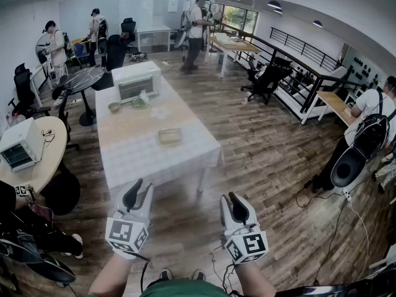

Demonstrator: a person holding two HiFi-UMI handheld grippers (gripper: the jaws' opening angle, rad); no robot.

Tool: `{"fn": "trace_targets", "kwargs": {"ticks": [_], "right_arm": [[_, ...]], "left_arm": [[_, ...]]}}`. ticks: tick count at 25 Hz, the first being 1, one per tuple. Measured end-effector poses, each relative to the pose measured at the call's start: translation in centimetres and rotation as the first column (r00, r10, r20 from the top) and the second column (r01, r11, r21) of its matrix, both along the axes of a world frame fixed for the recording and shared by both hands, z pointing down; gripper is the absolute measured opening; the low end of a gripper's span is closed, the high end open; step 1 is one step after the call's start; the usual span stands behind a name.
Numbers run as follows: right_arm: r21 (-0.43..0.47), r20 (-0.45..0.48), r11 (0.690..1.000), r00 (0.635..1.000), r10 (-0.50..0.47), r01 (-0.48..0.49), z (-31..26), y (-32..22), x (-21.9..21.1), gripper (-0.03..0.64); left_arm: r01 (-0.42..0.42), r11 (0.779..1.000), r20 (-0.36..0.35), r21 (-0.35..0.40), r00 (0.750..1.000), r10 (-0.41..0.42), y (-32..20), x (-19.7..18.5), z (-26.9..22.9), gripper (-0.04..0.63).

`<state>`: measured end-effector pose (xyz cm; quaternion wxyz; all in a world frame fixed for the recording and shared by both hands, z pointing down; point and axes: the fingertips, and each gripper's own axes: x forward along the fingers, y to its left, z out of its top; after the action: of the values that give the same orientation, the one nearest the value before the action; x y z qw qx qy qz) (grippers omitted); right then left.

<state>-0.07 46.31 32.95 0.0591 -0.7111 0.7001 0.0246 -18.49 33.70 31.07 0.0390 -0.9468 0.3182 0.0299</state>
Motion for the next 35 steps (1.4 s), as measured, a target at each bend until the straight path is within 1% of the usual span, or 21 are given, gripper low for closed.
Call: {"fn": "trace_targets", "kwargs": {"ticks": [6, 12, 14, 18, 22, 25, 29, 32, 35], "right_arm": [[0.002, 0.002, 1.000, 1.000, 0.016, -0.016, 0.0, -1.4, -1.2, 0.081], [0.015, 0.007, 0.999, 0.999, 0.043, -0.043, -0.2, -3.5, -2.7, 0.083], [0.019, 0.004, 0.998, 0.998, 0.056, -0.056, -0.1, -4.3, -3.3, 0.090], [0.011, 0.001, 0.996, 0.996, 0.088, -0.088, -0.1, -5.4, -4.3, 0.135], [0.000, 0.017, 0.994, 0.994, 0.111, -0.111, 0.2, -6.4, -4.3, 0.138], [-0.019, 0.041, 0.995, 0.994, 0.101, -0.101, 0.9, -7.6, -3.9, 0.137], [-0.029, 0.070, 0.997, 0.995, 0.072, -0.070, 2.8, -11.0, -2.7, 0.137], [-0.032, 0.096, 0.999, 0.995, 0.042, -0.039, 3.7, -13.9, -0.6, 0.137], [-0.032, 0.126, 0.999, 0.992, 0.019, -0.015, 3.8, -16.7, 2.6, 0.137]], "left_arm": [[-0.006, 1.000, -0.007, 0.000, 1.000, 0.006, -1.5, -1.5, 0.0, 0.123], [-0.012, 1.000, -0.028, 0.003, 1.000, 0.012, -3.9, -3.7, -0.2, 0.123], [-0.014, 1.000, -0.036, 0.002, 0.999, 0.014, -4.8, -4.6, 0.0, 0.123], [-0.020, 1.000, -0.052, -0.022, 0.998, 0.019, -6.6, -6.4, 0.9, 0.123], [-0.031, 0.999, -0.049, -0.044, 0.998, 0.029, -8.3, -7.1, 1.6, 0.123], [-0.028, 0.997, -0.045, -0.066, 0.999, 0.025, -9.5, -6.9, 2.4, 0.123], [-0.015, 0.996, -0.031, -0.088, 0.999, 0.013, -12.4, -5.5, 4.3, 0.123], [0.002, 0.995, -0.010, -0.099, 1.000, -0.003, -14.7, -3.3, 5.0, 0.123], [0.017, 0.996, 0.009, -0.089, 1.000, -0.016, -16.9, 0.1, 4.2, 0.123]]}}
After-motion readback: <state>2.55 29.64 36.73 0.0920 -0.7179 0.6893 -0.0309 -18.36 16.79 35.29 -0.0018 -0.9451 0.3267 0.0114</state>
